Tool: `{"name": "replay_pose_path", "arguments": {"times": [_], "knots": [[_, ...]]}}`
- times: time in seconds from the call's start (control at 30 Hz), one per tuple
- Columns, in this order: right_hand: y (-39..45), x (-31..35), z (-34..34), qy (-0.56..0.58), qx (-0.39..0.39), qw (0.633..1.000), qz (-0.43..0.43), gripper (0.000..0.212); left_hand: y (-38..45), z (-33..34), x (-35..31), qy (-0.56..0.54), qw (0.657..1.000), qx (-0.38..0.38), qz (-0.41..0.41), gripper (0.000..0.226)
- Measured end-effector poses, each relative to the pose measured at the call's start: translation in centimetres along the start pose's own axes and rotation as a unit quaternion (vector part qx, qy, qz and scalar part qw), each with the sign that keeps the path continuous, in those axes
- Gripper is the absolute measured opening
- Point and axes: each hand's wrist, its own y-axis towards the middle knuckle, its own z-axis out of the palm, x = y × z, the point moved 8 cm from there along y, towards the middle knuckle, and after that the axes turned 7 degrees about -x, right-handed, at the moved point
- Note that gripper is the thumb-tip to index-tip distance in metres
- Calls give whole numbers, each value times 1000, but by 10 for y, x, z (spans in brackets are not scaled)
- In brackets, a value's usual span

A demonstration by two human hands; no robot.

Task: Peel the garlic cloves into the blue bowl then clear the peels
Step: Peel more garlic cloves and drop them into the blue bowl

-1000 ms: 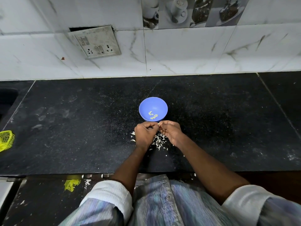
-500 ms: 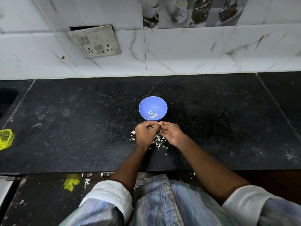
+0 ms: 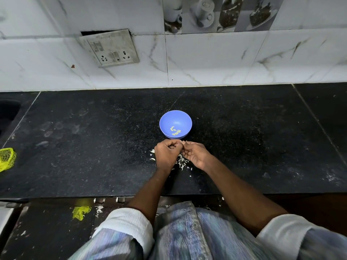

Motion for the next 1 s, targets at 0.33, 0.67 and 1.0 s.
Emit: {"name": "replay_pose_path", "arguments": {"times": [0.33,0.67,1.0], "knots": [[-2,-3,1,0,-6,1000,12,13,-4,0,-3,-7,1000,13,1,13],[0,0,0,-22,-3,1000,-11,16,-3,4,-1,27,999,26,2,7],[-2,21,-8,-104,-39,984,-137,14,-1,5,-1,74,996,28,46,10]]}}
